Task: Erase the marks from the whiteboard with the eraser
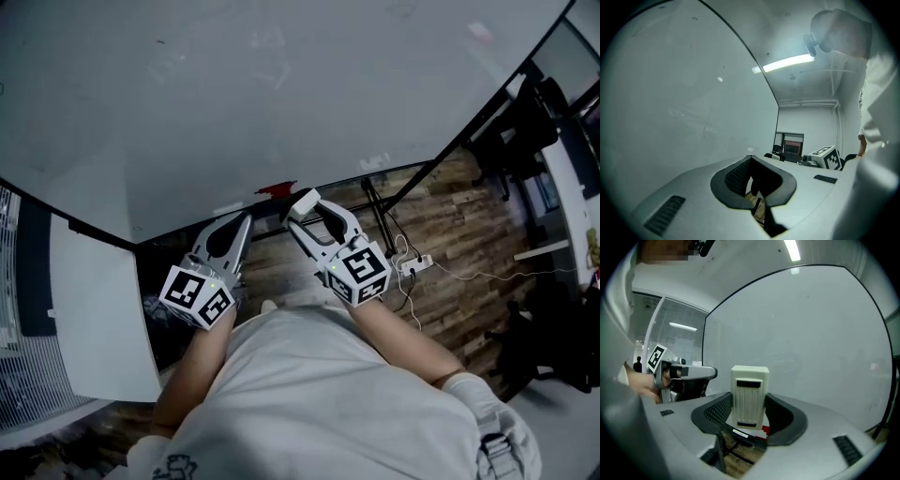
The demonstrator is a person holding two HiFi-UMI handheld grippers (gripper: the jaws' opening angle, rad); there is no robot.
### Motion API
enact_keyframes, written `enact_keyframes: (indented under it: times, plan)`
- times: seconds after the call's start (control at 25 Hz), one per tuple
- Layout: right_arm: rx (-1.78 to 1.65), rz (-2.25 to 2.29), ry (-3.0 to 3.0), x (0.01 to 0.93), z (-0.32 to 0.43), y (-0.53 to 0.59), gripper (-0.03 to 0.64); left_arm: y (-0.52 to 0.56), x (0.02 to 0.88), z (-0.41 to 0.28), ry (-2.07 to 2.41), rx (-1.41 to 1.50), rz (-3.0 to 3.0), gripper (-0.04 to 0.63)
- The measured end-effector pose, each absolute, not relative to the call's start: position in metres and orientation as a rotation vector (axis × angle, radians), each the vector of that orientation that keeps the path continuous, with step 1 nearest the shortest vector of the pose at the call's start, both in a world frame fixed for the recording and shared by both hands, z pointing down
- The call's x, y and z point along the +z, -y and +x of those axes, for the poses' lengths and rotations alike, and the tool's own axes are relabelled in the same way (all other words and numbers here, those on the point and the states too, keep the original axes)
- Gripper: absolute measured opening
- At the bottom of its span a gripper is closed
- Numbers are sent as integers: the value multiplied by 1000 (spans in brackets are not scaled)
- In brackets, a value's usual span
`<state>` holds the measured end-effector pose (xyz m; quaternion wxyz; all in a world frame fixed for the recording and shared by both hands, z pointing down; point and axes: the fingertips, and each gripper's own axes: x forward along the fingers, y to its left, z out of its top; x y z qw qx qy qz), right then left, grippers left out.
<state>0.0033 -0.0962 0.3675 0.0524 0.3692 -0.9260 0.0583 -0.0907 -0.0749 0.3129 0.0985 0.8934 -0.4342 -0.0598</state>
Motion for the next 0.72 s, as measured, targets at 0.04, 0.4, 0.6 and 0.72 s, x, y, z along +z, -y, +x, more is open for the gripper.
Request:
enact_keyframes:
  times: [0.04,0.4,0.6,0.72]
  plan:
    - [169,1103,2826,364,11,92,233,72,311,-83,1305,-178,2634,6]
    - [120,940,2926,342,81,47,233,28,306,-6,1426,-180,2577,6]
    - [136,870,2974,339,101,20,233,-5,306,19,1489,-163,2566,6]
    - [136,809,2988,344,111,-3,233,-27,305,28,1549,-148,2522,6]
